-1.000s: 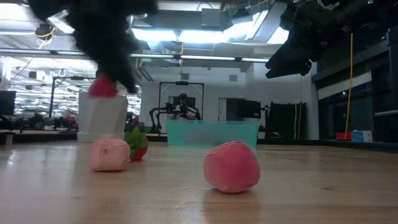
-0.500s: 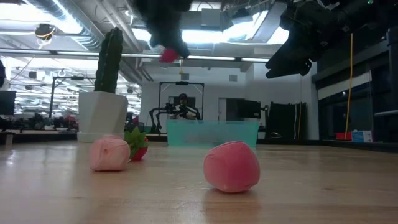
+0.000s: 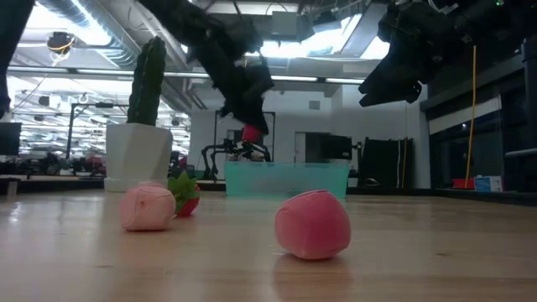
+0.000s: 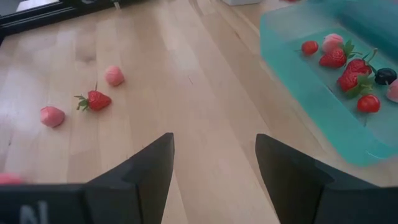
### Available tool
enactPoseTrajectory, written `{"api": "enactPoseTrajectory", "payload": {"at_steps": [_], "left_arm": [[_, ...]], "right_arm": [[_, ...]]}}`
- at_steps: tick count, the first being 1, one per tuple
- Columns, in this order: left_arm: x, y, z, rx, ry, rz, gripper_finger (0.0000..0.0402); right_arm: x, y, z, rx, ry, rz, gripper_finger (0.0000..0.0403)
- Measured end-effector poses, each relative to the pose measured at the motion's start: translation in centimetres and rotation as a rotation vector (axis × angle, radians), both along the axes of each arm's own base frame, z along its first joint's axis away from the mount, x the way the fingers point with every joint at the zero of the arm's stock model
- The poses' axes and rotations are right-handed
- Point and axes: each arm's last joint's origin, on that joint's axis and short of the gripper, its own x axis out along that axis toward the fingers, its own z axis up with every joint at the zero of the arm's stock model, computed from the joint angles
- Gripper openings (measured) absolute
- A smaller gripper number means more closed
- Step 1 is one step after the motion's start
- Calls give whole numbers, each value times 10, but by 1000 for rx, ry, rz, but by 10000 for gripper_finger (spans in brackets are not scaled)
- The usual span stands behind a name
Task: Pick and placing Produce into tupperware
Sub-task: Put the strawberry into the container
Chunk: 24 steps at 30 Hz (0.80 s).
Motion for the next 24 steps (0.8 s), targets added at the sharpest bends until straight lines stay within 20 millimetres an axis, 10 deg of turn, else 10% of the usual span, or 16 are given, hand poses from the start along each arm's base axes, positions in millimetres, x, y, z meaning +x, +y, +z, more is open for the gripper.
{"api": "enactPoseTrajectory", "payload": {"at_steps": [8,24], "left_arm": [[4,26,-34,-18,47,15,0],[35,58,-38,-100,153,-13,0]], "right_arm": [[0,0,1,6,-8,-4,228],[0,0,0,45,-13,-29,228]]}}
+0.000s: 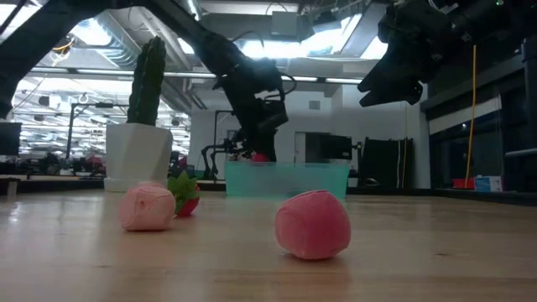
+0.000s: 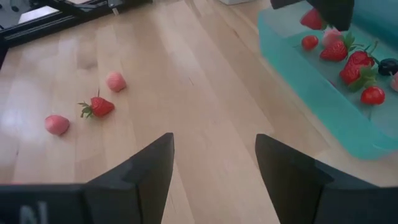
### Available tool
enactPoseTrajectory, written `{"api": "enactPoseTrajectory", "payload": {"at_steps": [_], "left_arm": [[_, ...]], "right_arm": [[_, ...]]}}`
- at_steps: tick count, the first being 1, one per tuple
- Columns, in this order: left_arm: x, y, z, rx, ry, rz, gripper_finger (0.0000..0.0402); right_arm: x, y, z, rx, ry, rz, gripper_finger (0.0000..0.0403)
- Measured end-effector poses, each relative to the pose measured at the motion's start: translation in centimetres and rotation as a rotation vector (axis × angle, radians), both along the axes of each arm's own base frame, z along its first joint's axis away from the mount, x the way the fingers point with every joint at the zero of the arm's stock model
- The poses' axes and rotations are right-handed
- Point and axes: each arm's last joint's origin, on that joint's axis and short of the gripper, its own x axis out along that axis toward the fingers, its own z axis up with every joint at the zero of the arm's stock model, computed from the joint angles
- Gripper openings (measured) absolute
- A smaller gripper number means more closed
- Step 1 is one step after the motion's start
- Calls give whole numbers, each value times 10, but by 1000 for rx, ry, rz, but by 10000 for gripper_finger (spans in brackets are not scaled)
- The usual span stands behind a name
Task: Pick and placing Produce into tupperware
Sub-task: Put the strawberry into the container
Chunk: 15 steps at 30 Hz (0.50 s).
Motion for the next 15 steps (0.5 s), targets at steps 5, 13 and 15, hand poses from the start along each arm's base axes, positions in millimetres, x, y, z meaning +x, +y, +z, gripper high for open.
{"api": "enactPoseTrajectory", "payload": {"at_steps": [5,13,15], "left_arm": [[-5,-1,-5,-34,33,-21,0],[-6,0,-9,-51,35,-28,0],[-6,1,-13,-53,43,-30,0]], "right_arm": [[0,0,0,-3,4,2,228],[0,0,0,-4,4,2,228],[0,0,0,-4,4,2,228]]}}
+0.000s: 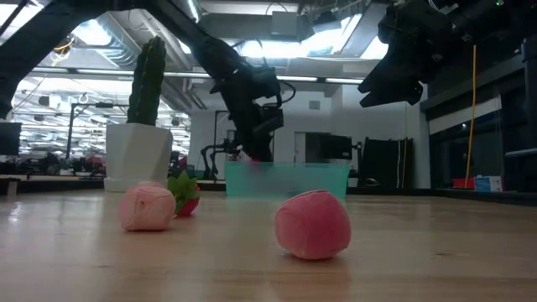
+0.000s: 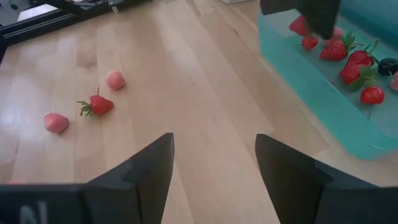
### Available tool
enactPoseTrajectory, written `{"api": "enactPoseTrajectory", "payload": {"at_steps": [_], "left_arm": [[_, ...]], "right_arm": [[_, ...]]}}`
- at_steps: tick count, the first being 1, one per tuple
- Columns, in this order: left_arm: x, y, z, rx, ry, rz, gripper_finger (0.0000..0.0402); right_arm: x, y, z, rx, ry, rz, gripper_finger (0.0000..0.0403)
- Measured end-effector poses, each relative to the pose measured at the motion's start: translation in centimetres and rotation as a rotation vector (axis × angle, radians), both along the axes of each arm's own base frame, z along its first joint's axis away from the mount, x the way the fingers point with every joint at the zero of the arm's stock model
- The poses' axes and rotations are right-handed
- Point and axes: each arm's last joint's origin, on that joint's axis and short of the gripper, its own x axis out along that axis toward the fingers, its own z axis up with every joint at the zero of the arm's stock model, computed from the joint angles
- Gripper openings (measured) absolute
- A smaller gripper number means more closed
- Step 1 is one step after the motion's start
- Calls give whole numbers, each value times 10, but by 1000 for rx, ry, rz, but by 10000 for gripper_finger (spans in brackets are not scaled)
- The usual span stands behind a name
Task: Pick and placing Produce into tupperware
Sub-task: Put the strawberry into the container, then put the peach into the container
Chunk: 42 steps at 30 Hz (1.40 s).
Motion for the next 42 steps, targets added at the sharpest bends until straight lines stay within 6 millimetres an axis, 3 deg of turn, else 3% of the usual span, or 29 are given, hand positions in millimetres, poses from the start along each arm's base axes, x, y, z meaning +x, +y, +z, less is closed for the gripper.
{"api": "enactPoseTrajectory", "payload": {"at_steps": [8,14,27,36,42], "left_arm": [[1,4,-16,-5,39,10,0],[3,4,-16,12,33,6,6],[4,1,-15,20,46,7,75],[15,-8,36,11,66,-25,162],[24,-33,78,4,124,-126,176]], "right_arm": [[0,0,0,1,0,0,228],[0,0,0,0,0,1,228],[0,0,0,-1,0,2,228],[0,0,0,-1,0,2,228],[0,0,0,-1,0,2,228]]}}
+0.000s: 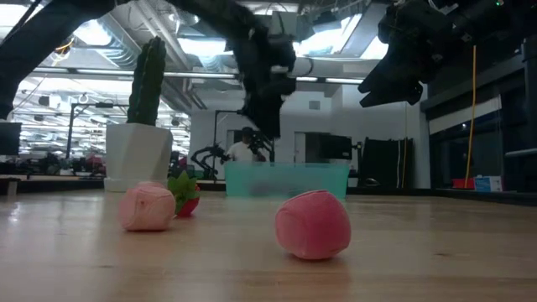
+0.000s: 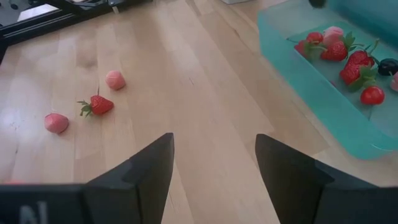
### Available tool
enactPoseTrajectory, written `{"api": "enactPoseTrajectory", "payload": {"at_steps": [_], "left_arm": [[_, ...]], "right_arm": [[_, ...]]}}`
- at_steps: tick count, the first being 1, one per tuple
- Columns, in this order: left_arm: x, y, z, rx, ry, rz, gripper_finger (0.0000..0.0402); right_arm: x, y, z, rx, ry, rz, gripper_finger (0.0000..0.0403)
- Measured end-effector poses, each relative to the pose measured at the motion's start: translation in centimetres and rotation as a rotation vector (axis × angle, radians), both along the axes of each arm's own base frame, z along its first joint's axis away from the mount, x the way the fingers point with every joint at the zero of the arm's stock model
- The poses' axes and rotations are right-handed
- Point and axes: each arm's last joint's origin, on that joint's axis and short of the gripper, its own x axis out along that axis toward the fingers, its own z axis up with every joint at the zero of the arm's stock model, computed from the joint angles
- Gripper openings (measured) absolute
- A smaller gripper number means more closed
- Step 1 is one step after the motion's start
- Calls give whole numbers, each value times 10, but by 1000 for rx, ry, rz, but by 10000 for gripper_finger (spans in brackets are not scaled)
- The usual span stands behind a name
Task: Pick and placing Produce into tupperware
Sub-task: Put the peach into the container
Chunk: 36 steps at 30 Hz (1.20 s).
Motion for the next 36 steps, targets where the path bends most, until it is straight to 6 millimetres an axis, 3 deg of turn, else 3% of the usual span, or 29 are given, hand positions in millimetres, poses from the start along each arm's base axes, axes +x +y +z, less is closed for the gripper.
{"api": "enactPoseTrajectory", "payload": {"at_steps": [7,18,23,30,36], "left_arm": [[-3,-39,31,-59,137,-86,175],[-16,-90,33,-160,404,-158,176],[-26,-110,53,-146,357,-144,176],[-65,-154,97,-50,248,-161,176],[-107,-196,108,-38,183,-213,176]], "right_arm": [[0,0,0,2,0,-1,228],[0,0,0,2,0,-2,228],[0,0,0,2,0,-2,228],[0,0,0,1,-2,-1,228],[0,0,0,1,-3,-1,228]]}}
